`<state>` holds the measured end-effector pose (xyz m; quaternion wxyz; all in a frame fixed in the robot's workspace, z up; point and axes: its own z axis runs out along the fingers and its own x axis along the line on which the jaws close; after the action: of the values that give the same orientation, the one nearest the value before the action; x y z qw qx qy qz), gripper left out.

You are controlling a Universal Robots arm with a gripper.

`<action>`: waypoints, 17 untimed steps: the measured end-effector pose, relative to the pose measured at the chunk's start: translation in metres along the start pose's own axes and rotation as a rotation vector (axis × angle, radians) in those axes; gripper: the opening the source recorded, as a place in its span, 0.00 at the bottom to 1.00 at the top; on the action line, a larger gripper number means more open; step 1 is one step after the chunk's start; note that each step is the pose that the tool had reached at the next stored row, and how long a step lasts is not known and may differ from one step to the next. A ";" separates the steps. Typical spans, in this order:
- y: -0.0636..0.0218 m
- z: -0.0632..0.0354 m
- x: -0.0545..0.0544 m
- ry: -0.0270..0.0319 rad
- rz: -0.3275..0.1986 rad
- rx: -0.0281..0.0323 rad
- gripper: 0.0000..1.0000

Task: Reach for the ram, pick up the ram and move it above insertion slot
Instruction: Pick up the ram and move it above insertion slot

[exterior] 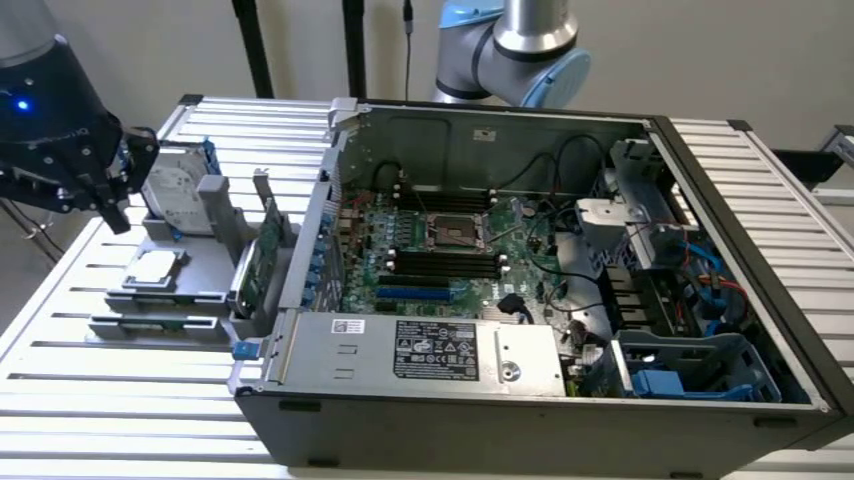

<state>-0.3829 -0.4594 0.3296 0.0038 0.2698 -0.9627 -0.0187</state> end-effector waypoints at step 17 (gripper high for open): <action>-0.0001 0.0028 0.000 0.0119 -0.309 -0.0009 0.11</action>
<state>-0.3829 -0.4594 0.3268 0.0067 0.4148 -0.9097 -0.0179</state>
